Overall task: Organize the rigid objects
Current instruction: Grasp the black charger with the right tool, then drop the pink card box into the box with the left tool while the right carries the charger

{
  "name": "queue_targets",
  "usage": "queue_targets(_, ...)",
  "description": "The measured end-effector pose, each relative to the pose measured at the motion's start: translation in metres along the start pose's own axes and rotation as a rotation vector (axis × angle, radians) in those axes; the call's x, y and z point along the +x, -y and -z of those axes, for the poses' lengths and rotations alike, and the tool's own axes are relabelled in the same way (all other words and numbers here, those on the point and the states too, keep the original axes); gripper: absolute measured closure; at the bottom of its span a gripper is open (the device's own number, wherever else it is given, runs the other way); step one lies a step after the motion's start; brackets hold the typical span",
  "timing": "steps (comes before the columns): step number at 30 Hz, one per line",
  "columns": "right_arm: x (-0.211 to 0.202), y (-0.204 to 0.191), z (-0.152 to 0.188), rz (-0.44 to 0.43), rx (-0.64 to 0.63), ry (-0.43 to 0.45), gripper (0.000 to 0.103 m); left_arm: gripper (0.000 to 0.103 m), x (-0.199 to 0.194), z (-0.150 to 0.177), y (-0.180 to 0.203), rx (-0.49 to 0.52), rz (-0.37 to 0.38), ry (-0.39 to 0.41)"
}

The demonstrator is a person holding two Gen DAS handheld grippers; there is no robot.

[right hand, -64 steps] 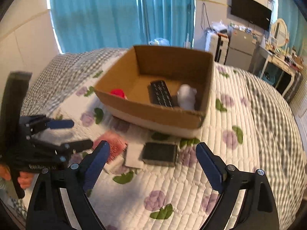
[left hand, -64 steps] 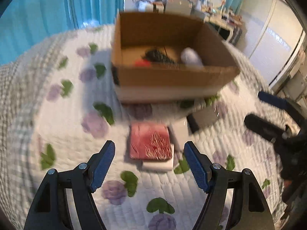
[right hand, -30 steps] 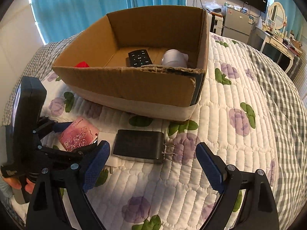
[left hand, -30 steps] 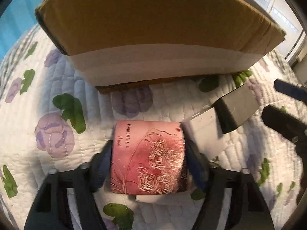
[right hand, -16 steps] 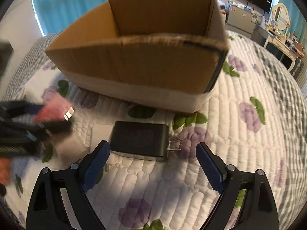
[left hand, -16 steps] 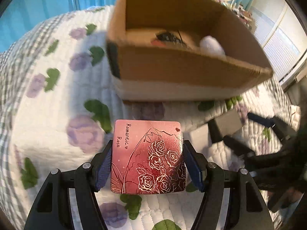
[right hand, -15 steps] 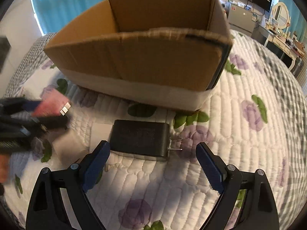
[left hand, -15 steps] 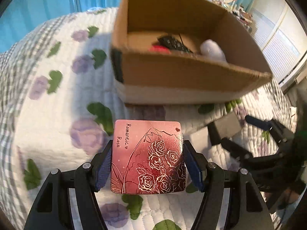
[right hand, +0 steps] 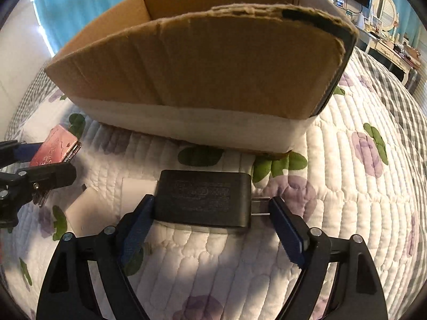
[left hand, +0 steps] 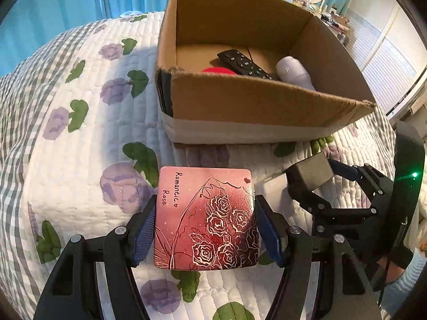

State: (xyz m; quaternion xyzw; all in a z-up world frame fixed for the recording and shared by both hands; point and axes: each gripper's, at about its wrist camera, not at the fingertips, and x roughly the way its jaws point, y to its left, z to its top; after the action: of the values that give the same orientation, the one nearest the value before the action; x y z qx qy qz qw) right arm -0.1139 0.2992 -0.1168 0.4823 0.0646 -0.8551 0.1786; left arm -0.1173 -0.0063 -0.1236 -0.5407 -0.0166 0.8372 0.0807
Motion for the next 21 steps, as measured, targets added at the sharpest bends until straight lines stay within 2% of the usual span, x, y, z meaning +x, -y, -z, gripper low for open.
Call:
queue_targets(5, -0.006, 0.0, 0.002, 0.001, 0.012, -0.003, 0.018, 0.034, -0.005, 0.005, 0.004, 0.006, 0.003, 0.0)
queue_targets(13, -0.043, -0.001, 0.013, -0.008, 0.001, 0.038, 0.019, 0.034, -0.03, 0.01, 0.009, 0.014, 0.012, 0.032)
queue_targets(21, -0.083, -0.012, 0.015, 0.005, -0.065, 0.086, 0.019, 0.034, -0.078, -0.005, 0.027, 0.054, 0.039, 0.126)
